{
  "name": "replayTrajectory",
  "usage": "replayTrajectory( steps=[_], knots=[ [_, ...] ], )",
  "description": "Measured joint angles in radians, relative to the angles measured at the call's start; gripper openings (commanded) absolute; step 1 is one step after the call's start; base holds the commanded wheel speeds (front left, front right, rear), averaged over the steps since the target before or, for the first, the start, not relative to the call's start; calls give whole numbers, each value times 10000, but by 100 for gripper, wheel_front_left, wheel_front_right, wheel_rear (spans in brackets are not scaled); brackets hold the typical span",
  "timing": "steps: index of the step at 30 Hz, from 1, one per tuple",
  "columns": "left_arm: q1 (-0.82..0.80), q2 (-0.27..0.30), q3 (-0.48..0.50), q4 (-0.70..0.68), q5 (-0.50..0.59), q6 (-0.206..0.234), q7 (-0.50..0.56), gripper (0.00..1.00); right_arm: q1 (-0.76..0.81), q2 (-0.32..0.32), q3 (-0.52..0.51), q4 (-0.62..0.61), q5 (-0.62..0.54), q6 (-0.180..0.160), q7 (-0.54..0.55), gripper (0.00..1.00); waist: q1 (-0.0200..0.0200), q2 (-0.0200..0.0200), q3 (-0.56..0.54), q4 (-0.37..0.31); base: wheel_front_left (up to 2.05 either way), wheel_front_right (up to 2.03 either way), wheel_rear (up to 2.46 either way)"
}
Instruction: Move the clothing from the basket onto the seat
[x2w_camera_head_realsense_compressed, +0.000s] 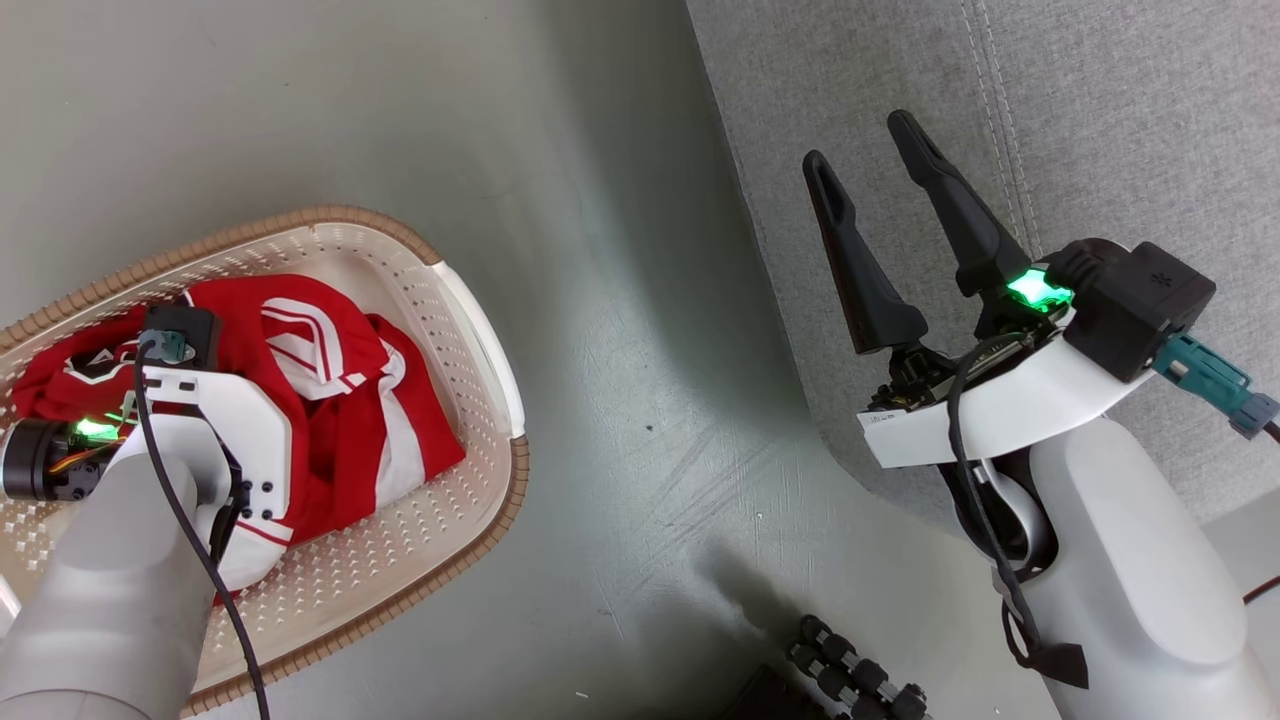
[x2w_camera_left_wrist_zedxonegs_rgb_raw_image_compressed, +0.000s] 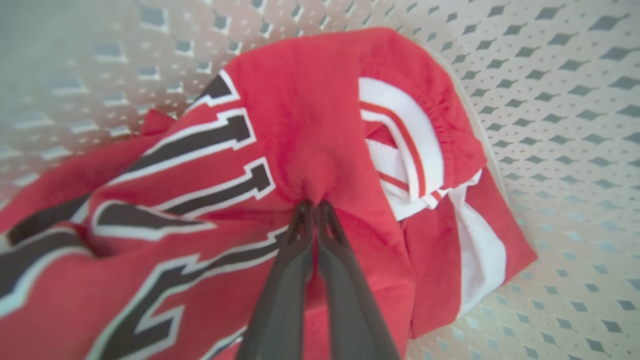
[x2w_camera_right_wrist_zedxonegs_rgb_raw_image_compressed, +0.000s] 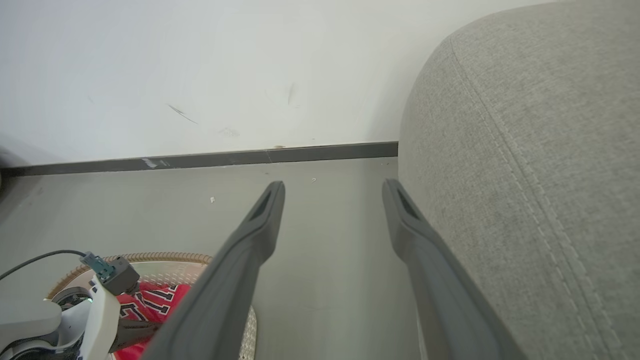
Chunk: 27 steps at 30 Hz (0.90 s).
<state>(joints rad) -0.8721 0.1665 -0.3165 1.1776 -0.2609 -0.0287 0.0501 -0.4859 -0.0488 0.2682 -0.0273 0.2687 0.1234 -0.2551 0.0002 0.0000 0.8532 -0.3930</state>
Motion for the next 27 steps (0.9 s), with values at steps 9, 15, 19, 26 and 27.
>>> replayTrajectory(
  steps=[9,15,19,26,27],
  knots=[
    [0,-343,359,-63,-533,-370,-564,0,-159,4,-23,58,0,0,0,100,-1,0,-178,99,0,0,0],
    [0,-458,290,-163,-554,-556,-949,0,-371,2,-6,96,44,0,-2,100,-1,0,-361,223,0,0,0],
    [1,-479,121,-255,-523,-711,-1195,0,-579,2,-12,105,48,0,-2,100,-1,0,-523,319,0,0,0],
    [21,-644,-69,-470,-523,-844,-1733,0,-580,2,-127,190,127,0,-2,100,-1,0,-890,493,0,0,0],
    [33,-658,-109,-504,-523,-892,-1802,0,-580,2,-163,217,127,0,-2,100,-1,0,-954,518,0,0,0]
  ],
)
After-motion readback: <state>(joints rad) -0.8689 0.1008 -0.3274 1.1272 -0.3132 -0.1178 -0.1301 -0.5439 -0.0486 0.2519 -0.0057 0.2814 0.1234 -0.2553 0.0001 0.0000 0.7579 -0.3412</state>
